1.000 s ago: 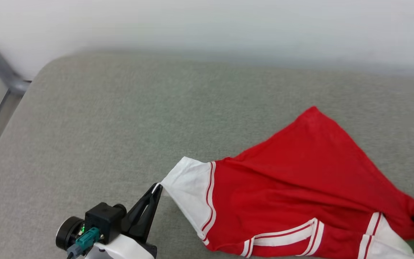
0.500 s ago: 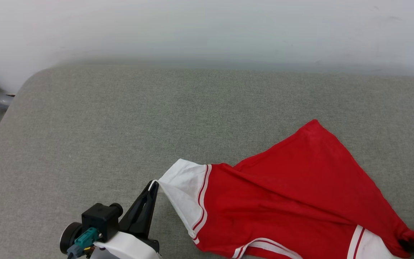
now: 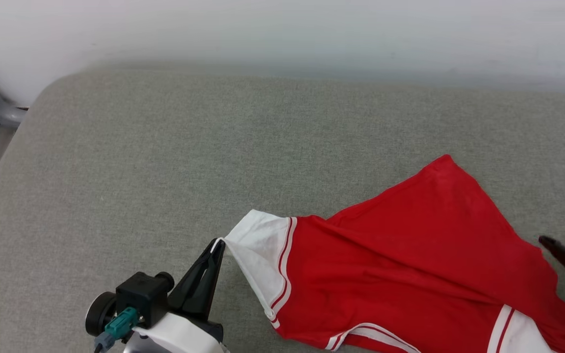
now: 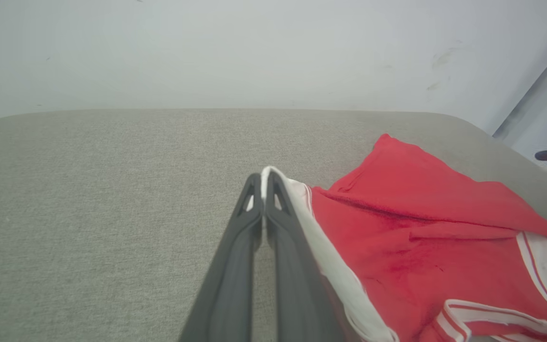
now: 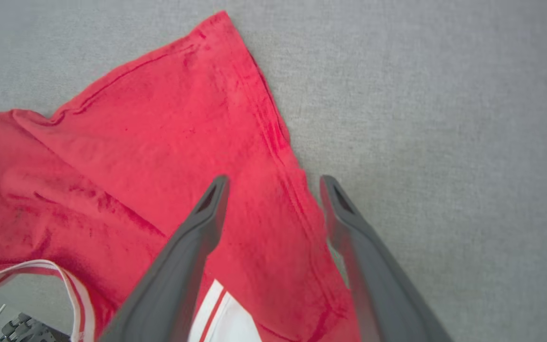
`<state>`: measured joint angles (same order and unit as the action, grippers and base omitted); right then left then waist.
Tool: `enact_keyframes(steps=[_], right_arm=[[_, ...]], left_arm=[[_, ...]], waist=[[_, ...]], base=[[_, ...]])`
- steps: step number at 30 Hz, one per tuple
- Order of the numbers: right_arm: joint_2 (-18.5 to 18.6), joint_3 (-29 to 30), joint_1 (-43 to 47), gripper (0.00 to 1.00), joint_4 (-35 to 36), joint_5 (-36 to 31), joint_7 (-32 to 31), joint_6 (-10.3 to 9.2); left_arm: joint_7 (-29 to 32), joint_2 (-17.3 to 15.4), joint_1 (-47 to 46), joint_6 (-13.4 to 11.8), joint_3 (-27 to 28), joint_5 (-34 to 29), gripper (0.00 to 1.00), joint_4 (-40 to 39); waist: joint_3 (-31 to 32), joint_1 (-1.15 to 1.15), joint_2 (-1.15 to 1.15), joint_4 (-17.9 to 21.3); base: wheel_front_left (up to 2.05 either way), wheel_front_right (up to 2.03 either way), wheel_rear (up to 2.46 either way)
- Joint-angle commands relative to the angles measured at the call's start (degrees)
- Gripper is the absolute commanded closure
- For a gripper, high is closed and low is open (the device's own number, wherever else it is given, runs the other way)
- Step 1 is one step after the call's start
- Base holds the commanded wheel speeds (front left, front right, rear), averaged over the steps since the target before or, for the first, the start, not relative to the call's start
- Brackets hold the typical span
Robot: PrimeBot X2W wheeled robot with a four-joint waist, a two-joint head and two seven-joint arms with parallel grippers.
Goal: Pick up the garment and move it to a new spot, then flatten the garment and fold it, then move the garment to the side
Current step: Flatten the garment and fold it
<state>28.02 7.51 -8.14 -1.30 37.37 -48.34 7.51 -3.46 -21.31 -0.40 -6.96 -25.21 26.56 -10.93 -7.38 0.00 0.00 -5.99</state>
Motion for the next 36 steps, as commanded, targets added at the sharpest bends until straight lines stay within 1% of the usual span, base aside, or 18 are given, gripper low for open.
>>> enact_keyframes(steps=[1,4,7,9,14,18,25,33,34,35,36], right_arm=[[0.55,-0.37,-2.13,0.00,1.10,0.32,-0.79,-0.05],[0.67,-1.83,-6.76,0.00,2.67,-0.17,-3.37,-0.05],[0.19,-3.57,-12.31,0.00,2.37,-1.68,-5.99,-0.05],[-0.03,-4.58,-15.38,0.00,0.96,-2.83,-7.83,-0.05],[1.01,-7.73,-22.68,0.00,-4.04,-6.15,-11.29,-0.05],[1.74,-8.88,-26.48,0.00,-8.25,-7.96,-13.46,-0.05],[2.44,-10.12,-28.71,0.00,-12.69,-9.91,-15.42,-0.05],[3.14,-12.60,-26.92,0.00,-17.40,-10.48,-15.61,-0.05],[3.18,-12.70,-26.41,0.14,-18.33,-10.44,-16.21,-0.06],[3.24,-13.14,-25.73,0.96,-19.02,-10.22,-16.82,-0.06],[3.29,-13.59,-25.15,1.00,-19.25,-9.87,-16.87,-0.06]], left_arm=[[-0.02,-0.24,-1.06,0.26,-0.05,-0.39,1.00,-0.42],[0.28,-0.34,-1.73,0.29,-0.67,-1.09,1.00,-1.14],[0.39,0.12,-3.27,0.71,-1.32,-1.53,1.00,-1.66],[0.30,0.49,-4.11,0.98,-1.78,-1.73,1.00,-1.77],[0.08,0.99,-5.43,1.68,-2.89,-2.08,1.00,-1.52],[-0.26,1.44,-6.25,2.29,-3.64,-2.23,1.00,-1.10],[-1.20,2.93,-7.37,2.81,-4.91,-1.84,1.00,0.00],[-2.13,3.53,-8.32,3.32,-5.33,-1.52,1.00,1.33],[-2.22,3.54,-8.33,3.23,-5.34,-1.47,1.00,1.47],[-2.31,3.58,-8.32,3.23,-5.37,-1.41,1.00,1.60],[-2.36,3.62,-8.37,3.20,-5.37,-1.37,1.00,1.72]], waist=[[-1.88,0.00,0.00,-1.36],[-4.38,0.00,0.00,-3.10],[-7.37,0.00,0.00,-5.17],[-9.18,0.00,0.00,-6.50],[-12.61,0.00,0.00,-9.30],[-14.57,0.00,0.00,-11.04],[-16.37,0.00,0.00,-13.01],[-17.88,0.00,0.00,-14.74],[-17.94,0.00,0.00,-14.87],[-17.96,0.00,0.00,-14.99],[-17.97,0.00,0.00,-15.09]], base=[[0.00,0.00,0.00],[0.00,0.00,0.00],[0.00,0.00,0.00],[0.00,0.00,0.00],[0.00,0.00,0.00],[0.00,0.00,0.00],[0.00,0.00,0.00],[0.00,0.00,0.00],[0.00,0.00,0.00],[0.00,0.00,0.00],[0.00,0.00,0.00]])
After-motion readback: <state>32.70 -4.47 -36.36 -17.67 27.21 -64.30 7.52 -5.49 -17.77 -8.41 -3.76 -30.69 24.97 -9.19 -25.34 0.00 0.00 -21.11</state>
